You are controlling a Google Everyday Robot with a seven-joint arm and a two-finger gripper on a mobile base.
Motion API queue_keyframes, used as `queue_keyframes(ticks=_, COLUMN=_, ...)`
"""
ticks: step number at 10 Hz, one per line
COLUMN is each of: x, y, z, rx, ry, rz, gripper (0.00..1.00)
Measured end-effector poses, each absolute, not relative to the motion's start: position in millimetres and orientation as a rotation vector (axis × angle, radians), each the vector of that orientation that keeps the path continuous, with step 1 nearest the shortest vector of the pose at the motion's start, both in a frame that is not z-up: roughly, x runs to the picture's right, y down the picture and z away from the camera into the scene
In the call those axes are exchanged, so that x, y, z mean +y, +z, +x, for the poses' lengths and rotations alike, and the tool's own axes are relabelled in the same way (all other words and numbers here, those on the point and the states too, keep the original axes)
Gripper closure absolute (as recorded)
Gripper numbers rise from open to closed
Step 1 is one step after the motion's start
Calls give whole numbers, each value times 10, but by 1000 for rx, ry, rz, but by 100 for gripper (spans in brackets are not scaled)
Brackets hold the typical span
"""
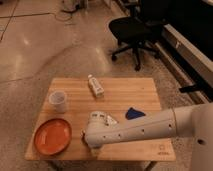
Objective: Place the pepper in the ceramic bowl
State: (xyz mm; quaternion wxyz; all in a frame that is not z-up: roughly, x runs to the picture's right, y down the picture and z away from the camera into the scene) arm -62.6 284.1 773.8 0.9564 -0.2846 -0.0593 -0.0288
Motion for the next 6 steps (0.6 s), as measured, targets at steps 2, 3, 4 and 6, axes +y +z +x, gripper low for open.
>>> queue_keyframes(ticks=2, x=2788, y=7823, z=-571, rx=-100, ry=-55, rz=-572, gripper=38)
queue_keyframes(ticks=3, x=2765, y=7845, z=-548, rx=-95, ry=-51, rz=-568, gripper=46)
queue_keyframes(ticks=4, x=2733, y=7855, z=-526, rx=-91, ry=-47, rz=-563, gripper=57)
queue_keyframes(ticks=6, x=2681, y=7847, z=-472, rx=-86, ry=-39, rz=-558, gripper=76)
